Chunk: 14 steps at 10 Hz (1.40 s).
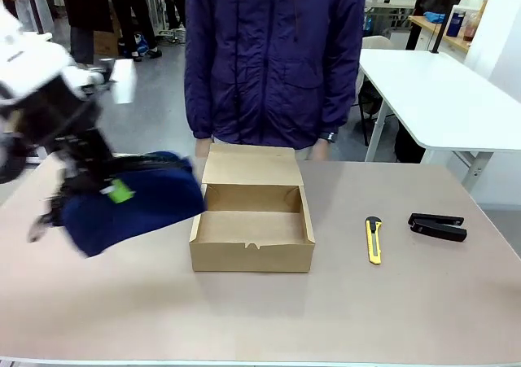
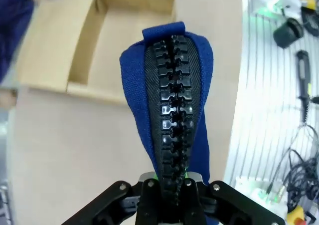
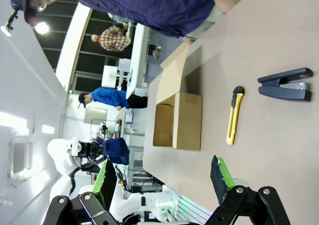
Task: Pack the item into the box.
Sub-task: Pick up the item indicated by the person and place it inside the Mailer Box.
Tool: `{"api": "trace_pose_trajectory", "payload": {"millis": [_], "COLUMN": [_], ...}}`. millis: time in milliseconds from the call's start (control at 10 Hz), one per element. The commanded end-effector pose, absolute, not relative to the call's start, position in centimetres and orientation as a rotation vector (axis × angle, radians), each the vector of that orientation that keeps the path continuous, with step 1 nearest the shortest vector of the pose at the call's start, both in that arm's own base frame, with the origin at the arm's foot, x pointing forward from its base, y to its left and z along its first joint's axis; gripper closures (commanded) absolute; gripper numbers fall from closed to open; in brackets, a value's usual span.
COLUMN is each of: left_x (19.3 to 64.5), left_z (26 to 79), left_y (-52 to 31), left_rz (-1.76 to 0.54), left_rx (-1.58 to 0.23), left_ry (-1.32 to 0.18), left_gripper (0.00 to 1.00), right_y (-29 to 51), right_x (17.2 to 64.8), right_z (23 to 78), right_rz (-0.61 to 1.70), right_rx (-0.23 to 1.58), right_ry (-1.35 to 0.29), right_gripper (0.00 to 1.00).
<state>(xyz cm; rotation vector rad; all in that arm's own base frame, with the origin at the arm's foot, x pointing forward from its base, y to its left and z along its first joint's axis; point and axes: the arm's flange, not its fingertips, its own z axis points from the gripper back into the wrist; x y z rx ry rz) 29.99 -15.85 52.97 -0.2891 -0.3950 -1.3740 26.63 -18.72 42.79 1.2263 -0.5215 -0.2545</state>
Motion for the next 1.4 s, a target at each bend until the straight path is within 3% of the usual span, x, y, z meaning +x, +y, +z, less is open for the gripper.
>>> {"api": "trace_pose_trajectory", "payload": {"millis": [0, 200, 700, 1300], "left_x": [33.4, 34.9, 38.7, 40.2], "left_z": [52.8, 50.7, 43.7, 39.1], "left_y": [-22.0, -27.7, -32.7, -33.7], "left_rz": [-1.391, -1.518, -1.604, -1.634], "left_rx": [-0.259, -0.184, -0.087, -0.083], "left_ry": [-0.5, -0.583, -0.564, -0.359], "left_gripper": [1.0, 1.0, 1.0, 1.0], "right_y": [-18.9, -18.9, -18.9, -18.9], "right_x": [26.9, 26.9, 26.9, 26.9], "right_z": [43.0, 43.0, 43.0, 43.0], "right_rz": [-0.234, -0.234, -0.234, -0.234], "right_rx": [1.234, 1.234, 1.234, 1.234], "right_ry": [-0.549, -0.549, -0.549, -0.549], "right_gripper": [0.0, 0.0, 0.0, 0.0]}}
